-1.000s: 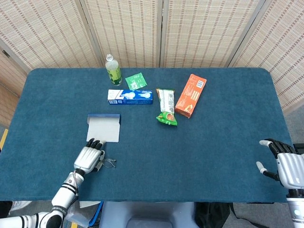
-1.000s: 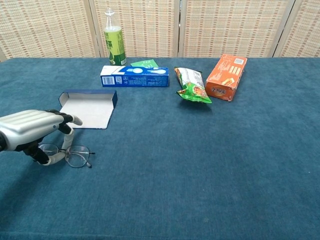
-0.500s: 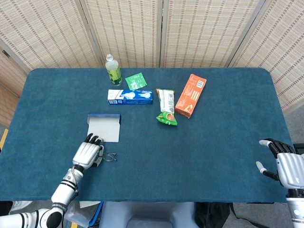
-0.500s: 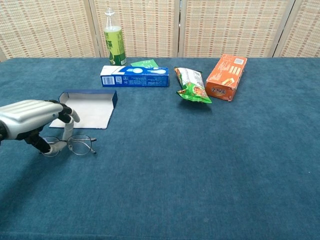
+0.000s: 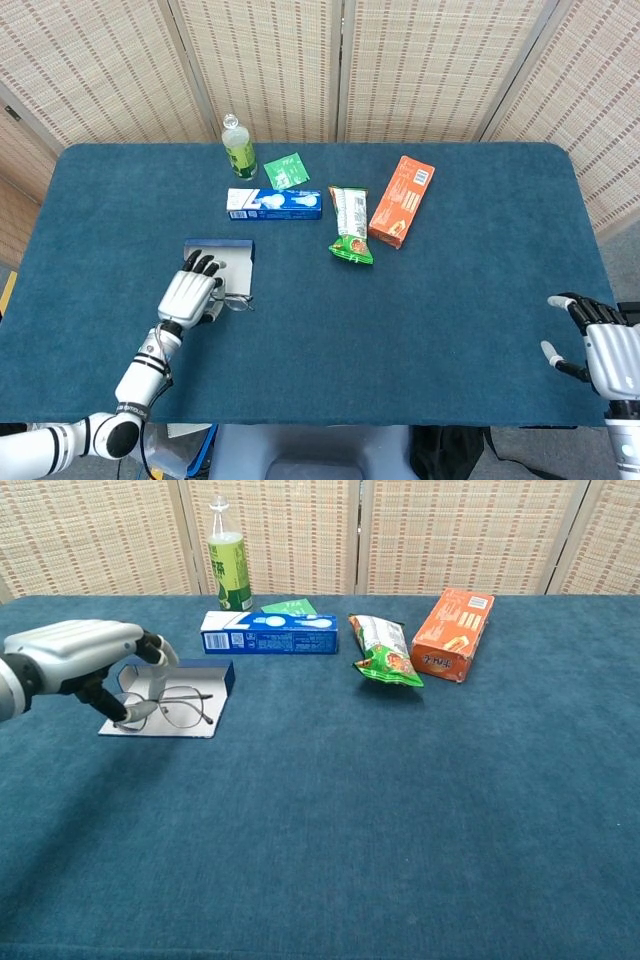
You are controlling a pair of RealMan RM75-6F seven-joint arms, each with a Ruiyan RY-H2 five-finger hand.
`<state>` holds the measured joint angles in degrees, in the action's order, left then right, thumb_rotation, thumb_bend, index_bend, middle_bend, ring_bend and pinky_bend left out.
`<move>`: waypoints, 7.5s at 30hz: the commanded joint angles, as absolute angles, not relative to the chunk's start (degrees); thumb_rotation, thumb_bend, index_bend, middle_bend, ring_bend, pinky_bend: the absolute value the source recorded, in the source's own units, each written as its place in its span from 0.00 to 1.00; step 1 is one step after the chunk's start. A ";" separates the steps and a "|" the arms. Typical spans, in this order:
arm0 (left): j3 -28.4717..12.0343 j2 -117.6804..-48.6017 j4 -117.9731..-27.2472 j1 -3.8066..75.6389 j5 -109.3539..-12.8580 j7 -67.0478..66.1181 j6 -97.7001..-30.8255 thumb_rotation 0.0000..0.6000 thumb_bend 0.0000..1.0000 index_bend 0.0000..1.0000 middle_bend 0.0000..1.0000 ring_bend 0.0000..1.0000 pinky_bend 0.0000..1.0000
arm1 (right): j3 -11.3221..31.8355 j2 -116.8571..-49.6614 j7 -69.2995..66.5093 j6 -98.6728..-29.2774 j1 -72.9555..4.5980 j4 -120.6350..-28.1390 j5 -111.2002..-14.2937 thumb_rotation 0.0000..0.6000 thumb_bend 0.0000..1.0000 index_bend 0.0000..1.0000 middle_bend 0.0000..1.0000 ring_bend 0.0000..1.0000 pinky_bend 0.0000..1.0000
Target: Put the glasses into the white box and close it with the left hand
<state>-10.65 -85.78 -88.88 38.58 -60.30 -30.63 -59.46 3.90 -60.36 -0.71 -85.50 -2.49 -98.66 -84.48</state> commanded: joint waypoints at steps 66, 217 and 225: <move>-14.33 -100.19 -59.15 49.09 -53.42 -36.95 -56.20 1.00 0.20 0.00 0.00 0.00 0.00 | 3.53 -60.19 -2.37 -87.13 -0.44 -97.72 -84.87 1.00 0.26 0.29 0.25 0.23 0.23; -14.81 -105.00 -50.03 41.91 -63.06 -24.35 -60.07 1.00 0.20 0.14 0.04 0.00 0.00 | 3.26 -60.04 -1.60 -87.55 0.49 -98.59 -84.91 1.00 0.26 0.29 0.25 0.23 0.23; -16.66 -107.48 -44.68 44.33 -63.63 -20.97 -59.01 1.00 0.20 0.24 0.09 0.00 0.00 | 3.38 -59.89 -1.38 -87.37 0.43 -98.79 -84.61 1.00 0.26 0.29 0.25 0.23 0.23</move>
<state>-16.21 -106.91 -45.54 43.75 -63.49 -21.57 -59.34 3.38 -59.89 -1.39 -87.37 0.43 -98.79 -84.60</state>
